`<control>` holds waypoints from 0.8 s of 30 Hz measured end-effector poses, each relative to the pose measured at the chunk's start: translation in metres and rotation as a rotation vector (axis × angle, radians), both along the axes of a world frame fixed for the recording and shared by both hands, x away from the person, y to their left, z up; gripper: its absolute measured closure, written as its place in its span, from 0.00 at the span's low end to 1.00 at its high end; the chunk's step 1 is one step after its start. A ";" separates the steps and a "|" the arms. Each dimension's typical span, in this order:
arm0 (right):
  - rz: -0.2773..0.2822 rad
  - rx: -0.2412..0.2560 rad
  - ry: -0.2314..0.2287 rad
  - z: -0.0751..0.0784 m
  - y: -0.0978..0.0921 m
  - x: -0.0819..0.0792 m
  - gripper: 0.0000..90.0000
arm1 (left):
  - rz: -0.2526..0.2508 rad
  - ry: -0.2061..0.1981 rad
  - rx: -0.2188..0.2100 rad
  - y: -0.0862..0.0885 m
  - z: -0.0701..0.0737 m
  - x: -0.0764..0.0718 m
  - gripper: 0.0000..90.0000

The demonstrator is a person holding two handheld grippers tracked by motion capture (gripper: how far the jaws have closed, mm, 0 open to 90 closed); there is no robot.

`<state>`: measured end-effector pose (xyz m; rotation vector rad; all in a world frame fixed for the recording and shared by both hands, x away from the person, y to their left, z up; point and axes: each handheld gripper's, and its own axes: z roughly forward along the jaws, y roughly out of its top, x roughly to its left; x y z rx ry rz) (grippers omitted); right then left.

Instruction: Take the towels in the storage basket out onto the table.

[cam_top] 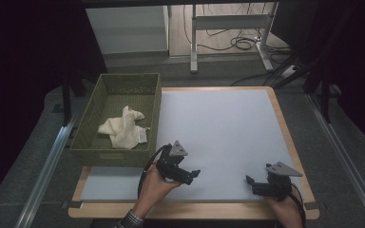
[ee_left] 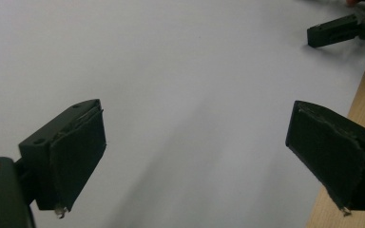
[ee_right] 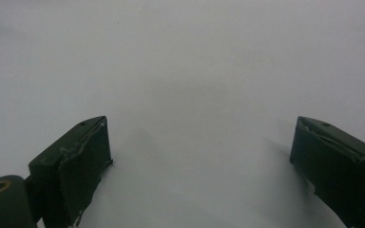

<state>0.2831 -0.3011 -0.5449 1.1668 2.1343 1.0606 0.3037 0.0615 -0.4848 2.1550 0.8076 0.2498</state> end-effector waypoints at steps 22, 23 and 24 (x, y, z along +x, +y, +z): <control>0.001 0.003 -0.002 0.000 0.000 0.000 0.07 | -0.023 -0.001 0.014 0.003 0.055 0.027 0.05; 0.001 0.003 -0.002 0.000 0.000 0.000 0.07 | -0.023 -0.001 0.014 0.003 0.055 0.027 0.05; 0.001 0.003 -0.002 0.000 0.000 0.000 0.07 | -0.019 -0.008 0.015 0.005 0.060 0.031 0.05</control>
